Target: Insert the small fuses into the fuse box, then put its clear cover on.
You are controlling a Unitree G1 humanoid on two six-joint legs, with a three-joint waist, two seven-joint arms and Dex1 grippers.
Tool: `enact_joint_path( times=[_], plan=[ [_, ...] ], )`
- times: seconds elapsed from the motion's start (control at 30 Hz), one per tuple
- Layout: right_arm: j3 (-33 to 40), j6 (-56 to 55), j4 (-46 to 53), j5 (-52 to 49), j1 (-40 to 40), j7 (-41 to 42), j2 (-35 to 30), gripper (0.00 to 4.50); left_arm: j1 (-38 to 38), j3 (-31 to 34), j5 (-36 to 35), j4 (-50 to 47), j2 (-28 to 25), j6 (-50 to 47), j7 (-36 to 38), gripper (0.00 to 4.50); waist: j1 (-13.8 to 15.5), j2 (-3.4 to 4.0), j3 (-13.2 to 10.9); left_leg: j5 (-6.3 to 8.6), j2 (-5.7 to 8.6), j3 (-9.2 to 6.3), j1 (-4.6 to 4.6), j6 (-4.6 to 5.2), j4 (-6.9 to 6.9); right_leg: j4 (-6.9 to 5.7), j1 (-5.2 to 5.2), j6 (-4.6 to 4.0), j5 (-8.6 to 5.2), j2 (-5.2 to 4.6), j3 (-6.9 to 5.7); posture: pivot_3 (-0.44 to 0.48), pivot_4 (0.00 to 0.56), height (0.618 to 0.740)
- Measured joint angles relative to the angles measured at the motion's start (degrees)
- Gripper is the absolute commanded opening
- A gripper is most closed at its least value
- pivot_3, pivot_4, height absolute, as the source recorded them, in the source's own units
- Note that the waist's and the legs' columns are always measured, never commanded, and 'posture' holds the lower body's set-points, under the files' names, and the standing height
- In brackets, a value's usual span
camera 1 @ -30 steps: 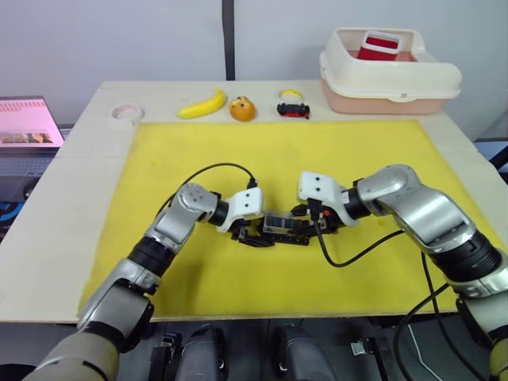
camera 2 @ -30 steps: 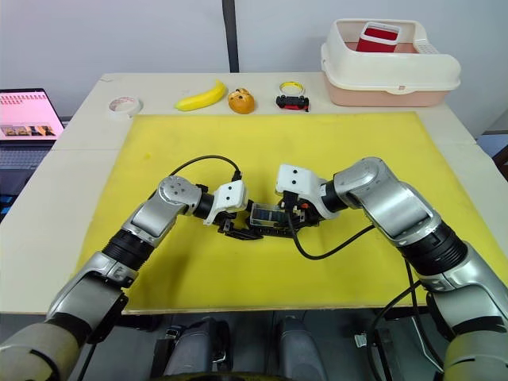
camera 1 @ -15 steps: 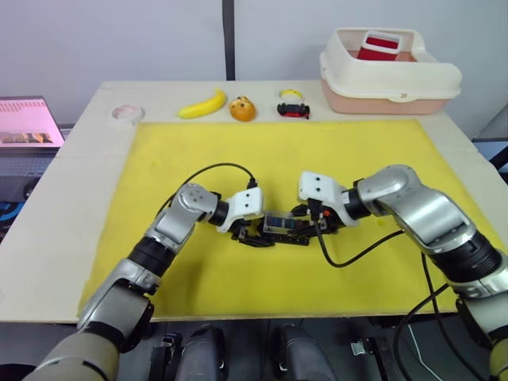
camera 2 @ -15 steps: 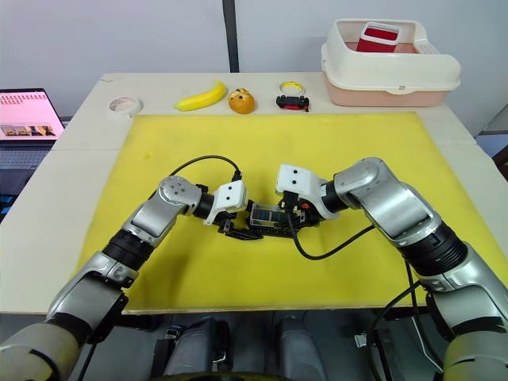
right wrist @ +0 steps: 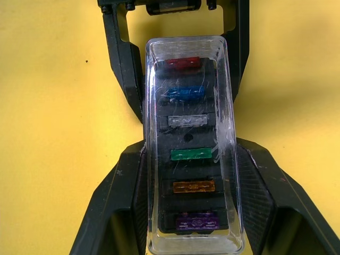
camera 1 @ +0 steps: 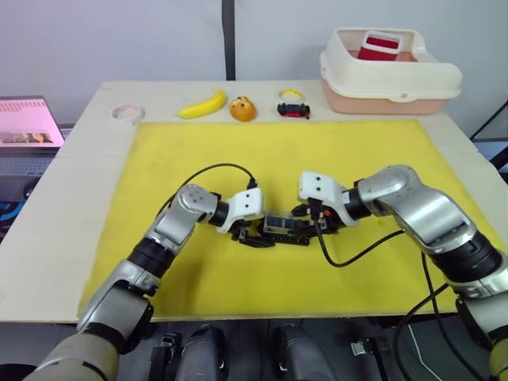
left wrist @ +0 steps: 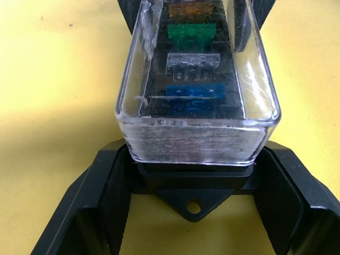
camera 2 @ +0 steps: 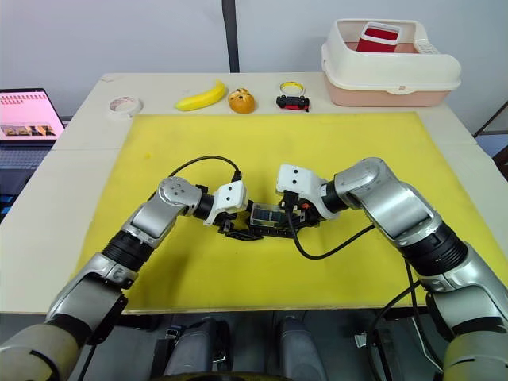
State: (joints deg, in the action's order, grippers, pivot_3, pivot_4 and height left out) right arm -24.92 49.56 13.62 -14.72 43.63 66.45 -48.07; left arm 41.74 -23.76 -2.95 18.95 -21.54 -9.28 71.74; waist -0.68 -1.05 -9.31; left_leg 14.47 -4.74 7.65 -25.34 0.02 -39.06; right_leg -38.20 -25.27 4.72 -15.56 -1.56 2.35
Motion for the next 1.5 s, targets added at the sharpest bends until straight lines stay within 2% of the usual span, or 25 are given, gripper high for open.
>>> enact_joint_path(
  times=[0.07,0.1,0.17,0.7,0.93,1.13,1.23,1.47,1.5],
  plan=[
    [0.0,-0.2,0.0,0.1,0.0,0.1,0.0,1.67,0.0,0.0,0.0,0.0,0.0,0.0,-0.1,3.21,0.0,0.00,0.0,0.00,0.00,0.00,0.00,0.00,0.00,0.00,0.00,0.00,0.00,0.00,0.00,0.000,0.150,0.739],
    [0.0,-0.4,0.0,0.2,0.0,0.2,0.0,2.47,0.0,0.0,0.0,0.0,0.0,0.0,-0.1,3.14,0.0,0.00,0.0,0.00,0.00,0.00,0.00,0.00,0.00,0.00,0.00,0.00,0.00,0.00,0.00,0.000,0.150,0.739],
    [-0.6,-0.2,0.0,0.7,-0.5,0.3,-0.2,3.18,-0.1,0.0,0.0,-0.2,0.0,0.0,-0.1,3.14,0.0,0.00,0.0,0.00,0.00,0.00,0.00,0.00,0.00,0.00,0.00,0.00,0.00,0.00,0.00,0.000,0.150,0.739],
    [-0.2,0.6,0.1,0.6,-1.5,0.3,-0.2,3.18,-0.6,0.1,0.0,-1.2,-0.3,-0.4,-0.3,3.14,0.0,0.00,0.0,0.00,0.00,0.00,-0.01,0.00,0.00,-0.02,-0.02,0.00,0.00,0.00,-0.01,0.000,0.150,0.739],
    [8.1,4.1,3.4,-4.2,0.8,1.0,-2.8,3.18,-0.7,0.1,-0.1,-1.3,-0.3,-0.5,-0.3,3.14,0.0,0.00,0.0,0.00,0.00,-0.02,-0.01,0.00,0.01,-0.02,-0.02,0.00,0.00,0.00,-0.01,0.000,0.150,0.739],
    [16.8,9.1,11.4,-12.0,-3.6,0.1,-4.1,3.18,-0.7,0.2,-0.1,-1.2,-0.3,-0.6,-0.3,3.14,0.0,0.00,0.0,0.00,-0.01,-0.05,-0.01,0.00,0.02,-0.03,-0.01,0.00,0.00,0.00,-0.01,0.000,0.150,0.739],
    [21.4,10.3,14.2,-15.9,-6.5,-3.4,-1.2,3.18,-0.7,0.2,-0.1,-1.3,-0.4,-0.9,-0.2,3.14,-0.1,0.01,0.0,0.00,0.00,-0.05,0.00,0.01,0.02,-0.03,-0.01,0.00,0.00,0.00,0.00,0.000,0.150,0.739],
    [23.6,8.8,14.5,-17.5,-9.3,-12.2,5.9,3.18,-0.7,0.3,-0.1,-1.2,-0.3,-1.1,-0.2,3.14,0.0,0.00,0.0,0.00,0.00,-0.05,-0.01,0.00,0.01,-0.04,0.00,0.00,0.00,0.01,-0.01,0.000,0.150,0.739],
    [23.7,8.3,14.0,-17.5,-9.3,-13.0,6.5,2.63,-0.7,0.3,-0.1,-1.2,-0.2,-1.1,-0.2,3.14,0.0,0.00,0.0,0.00,0.00,-0.05,-0.01,0.00,0.01,-0.04,0.00,0.01,0.00,0.01,-0.01,0.000,0.150,0.739]
  ],
)
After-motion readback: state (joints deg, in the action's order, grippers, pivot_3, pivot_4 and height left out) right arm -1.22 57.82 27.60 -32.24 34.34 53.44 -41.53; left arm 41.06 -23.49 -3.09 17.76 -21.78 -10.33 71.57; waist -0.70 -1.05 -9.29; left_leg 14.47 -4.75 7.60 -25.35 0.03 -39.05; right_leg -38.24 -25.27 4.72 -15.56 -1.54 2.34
